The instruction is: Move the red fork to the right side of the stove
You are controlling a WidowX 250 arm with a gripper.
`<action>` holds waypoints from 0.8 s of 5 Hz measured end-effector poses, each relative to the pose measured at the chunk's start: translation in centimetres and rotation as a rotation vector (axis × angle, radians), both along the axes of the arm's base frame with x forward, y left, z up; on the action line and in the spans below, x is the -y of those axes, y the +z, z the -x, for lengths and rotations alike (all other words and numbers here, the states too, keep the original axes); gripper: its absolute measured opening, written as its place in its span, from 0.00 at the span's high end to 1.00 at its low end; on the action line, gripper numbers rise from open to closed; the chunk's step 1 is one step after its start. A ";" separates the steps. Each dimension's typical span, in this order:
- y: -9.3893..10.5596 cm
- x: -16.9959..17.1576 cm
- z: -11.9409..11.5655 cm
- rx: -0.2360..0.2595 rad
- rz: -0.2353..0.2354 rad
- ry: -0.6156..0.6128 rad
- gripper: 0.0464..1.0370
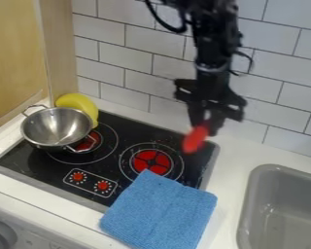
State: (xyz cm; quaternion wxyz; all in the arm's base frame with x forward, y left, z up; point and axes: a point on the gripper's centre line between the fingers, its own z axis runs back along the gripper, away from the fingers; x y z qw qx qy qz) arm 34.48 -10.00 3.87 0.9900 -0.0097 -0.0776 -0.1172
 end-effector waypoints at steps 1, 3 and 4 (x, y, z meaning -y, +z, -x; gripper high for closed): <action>-0.7 1.4 0.1 -0.011 -0.005 -0.027 0.72; -2.9 2.1 0.6 -0.055 -0.003 -0.042 0.72; -3.5 2.6 0.7 -0.057 0.010 -0.053 0.72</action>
